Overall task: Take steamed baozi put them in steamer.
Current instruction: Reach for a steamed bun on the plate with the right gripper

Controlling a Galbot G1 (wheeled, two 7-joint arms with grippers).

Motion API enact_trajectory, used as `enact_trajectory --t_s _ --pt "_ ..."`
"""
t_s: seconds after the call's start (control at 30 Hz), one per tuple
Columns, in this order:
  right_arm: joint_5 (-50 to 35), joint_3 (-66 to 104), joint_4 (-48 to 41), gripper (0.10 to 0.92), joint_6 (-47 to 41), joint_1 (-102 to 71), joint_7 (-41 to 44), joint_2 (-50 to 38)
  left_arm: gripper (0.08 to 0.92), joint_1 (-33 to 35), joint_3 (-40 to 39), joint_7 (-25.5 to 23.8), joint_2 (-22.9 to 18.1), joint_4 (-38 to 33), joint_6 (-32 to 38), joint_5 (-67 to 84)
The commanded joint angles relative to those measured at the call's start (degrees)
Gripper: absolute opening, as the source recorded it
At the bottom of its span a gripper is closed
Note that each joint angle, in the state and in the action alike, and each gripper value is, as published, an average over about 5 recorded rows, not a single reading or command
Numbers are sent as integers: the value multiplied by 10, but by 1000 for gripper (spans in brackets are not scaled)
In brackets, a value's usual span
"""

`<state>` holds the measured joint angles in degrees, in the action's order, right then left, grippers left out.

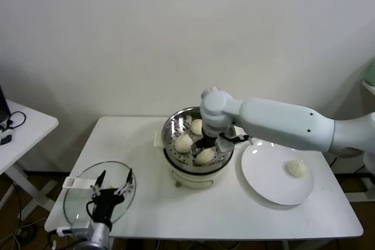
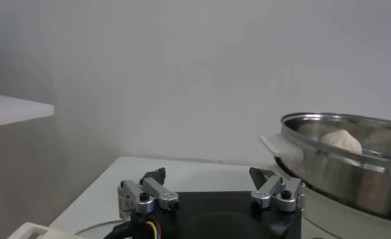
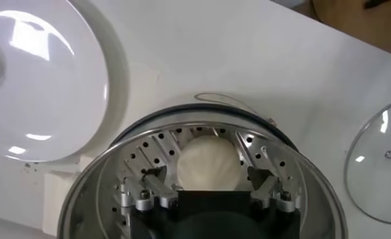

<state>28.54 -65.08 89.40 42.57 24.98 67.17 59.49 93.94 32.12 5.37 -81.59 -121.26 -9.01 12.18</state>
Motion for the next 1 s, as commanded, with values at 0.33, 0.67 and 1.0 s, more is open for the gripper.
enact_trajectory --t_s 0.33,0.67,1.0 --pt "-423 -180 -80 823 -292 198 -32 -157 823 -29 -15 8 21 5 -4 11" --pt "-501 -176 -127 823 -468 149 -44 -282 823 -29 -14 5 24 9 -2 16" --pt "-351 -20 -206 823 -470 -49 -48 -331 823 -26 -17 5 20 -2 -2 14"
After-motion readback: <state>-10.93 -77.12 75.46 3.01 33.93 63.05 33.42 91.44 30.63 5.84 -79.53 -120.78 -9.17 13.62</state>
